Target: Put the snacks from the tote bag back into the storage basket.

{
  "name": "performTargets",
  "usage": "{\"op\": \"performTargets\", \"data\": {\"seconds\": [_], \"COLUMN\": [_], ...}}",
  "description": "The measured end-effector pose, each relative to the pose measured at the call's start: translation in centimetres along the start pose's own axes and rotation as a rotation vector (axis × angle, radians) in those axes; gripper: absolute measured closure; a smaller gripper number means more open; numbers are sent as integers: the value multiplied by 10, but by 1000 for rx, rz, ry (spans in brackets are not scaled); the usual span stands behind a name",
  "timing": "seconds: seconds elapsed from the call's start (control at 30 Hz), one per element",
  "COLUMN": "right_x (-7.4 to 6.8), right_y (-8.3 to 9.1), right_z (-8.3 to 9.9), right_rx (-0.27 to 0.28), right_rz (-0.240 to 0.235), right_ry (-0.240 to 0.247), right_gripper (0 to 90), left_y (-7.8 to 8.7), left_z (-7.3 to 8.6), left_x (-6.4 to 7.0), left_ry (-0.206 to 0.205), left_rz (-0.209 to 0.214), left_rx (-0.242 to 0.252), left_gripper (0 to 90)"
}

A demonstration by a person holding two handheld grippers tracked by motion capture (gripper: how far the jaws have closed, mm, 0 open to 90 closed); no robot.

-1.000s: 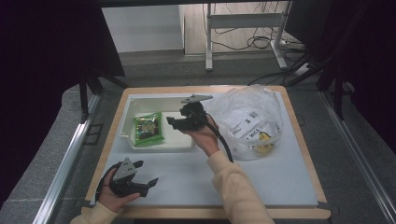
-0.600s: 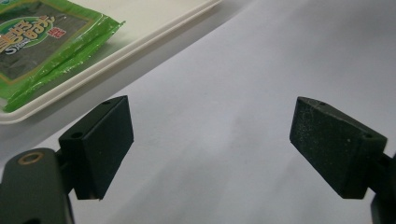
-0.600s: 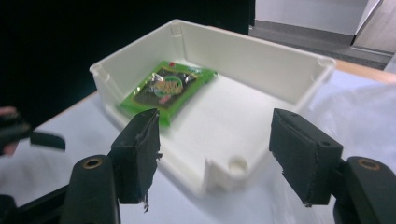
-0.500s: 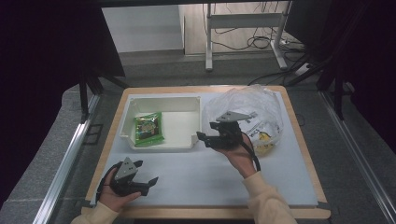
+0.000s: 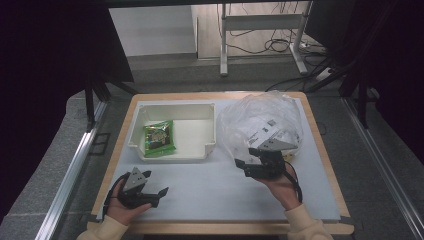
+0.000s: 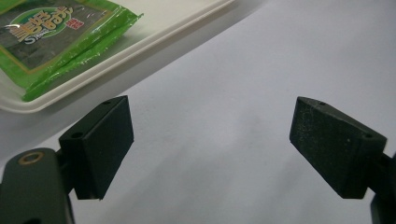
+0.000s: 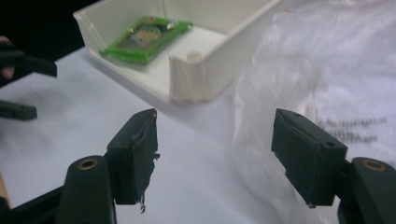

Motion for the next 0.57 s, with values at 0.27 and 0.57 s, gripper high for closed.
{"op": "performTargets", "data": {"seconds": [0.27, 0.57], "right_x": [9, 3], "right_y": [-8, -9], "right_z": [27, 25], "right_rx": [-58, -38], "right_rz": [7, 9], "right_ry": [-21, -4], "right_gripper": [317, 306], "left_y": [1, 4], "left_z": [0, 0], "left_x": [1, 1], "left_ry": [-1, -6], "left_rz": [1, 12], "left_rx": [6, 14], "left_gripper": [136, 137]}}
Point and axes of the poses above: each handheld gripper's, and its own axes: y roughly backward along the jaws, z roughly out of its underside, x roughly to its right, the point moved 10 cm from there along -y, roughly forward along the jaws, and after that the axes turned 11 degrees about -x, right-handed, at the moved point
